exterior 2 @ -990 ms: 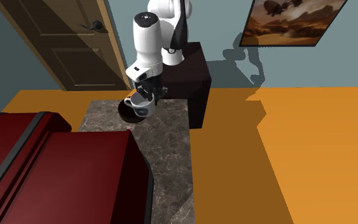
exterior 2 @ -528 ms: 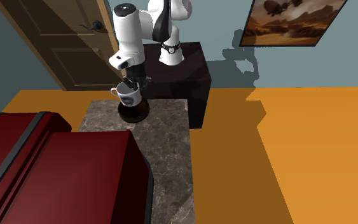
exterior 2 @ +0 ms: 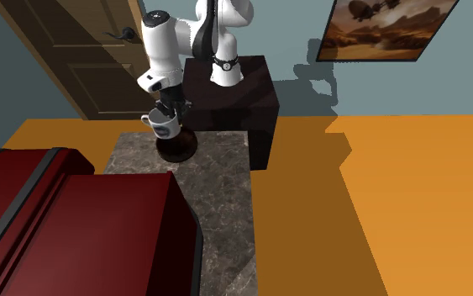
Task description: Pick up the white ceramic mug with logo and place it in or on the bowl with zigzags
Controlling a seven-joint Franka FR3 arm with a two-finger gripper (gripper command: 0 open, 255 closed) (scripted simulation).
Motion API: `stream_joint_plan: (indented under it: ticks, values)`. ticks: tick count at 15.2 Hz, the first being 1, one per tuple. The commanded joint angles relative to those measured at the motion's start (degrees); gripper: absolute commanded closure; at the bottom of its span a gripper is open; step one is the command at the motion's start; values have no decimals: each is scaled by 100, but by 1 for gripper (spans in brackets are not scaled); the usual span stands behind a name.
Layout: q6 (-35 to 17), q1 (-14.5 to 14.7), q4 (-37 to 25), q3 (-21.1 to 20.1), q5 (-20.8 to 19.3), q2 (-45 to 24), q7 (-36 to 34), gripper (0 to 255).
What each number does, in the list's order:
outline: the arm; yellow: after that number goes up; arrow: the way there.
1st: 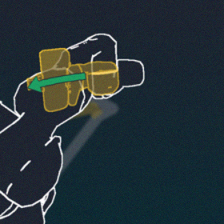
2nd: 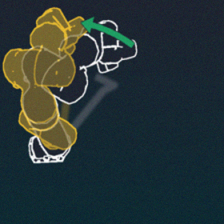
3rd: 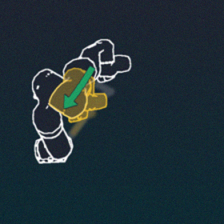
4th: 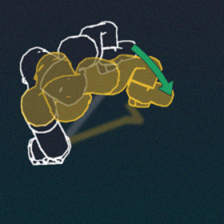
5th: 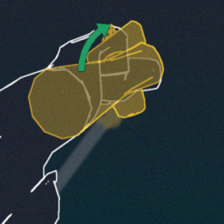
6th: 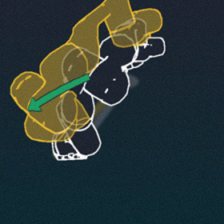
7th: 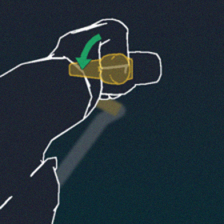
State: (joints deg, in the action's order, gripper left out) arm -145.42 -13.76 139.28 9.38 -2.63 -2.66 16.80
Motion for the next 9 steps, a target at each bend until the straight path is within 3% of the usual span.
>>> stream_joint_plan:
  ticks: [1,9]
  values:
    - [-164,-4,38,-1,25,-123,18,255]
    - [-791,-26,98,-36,164,-695,101,255]
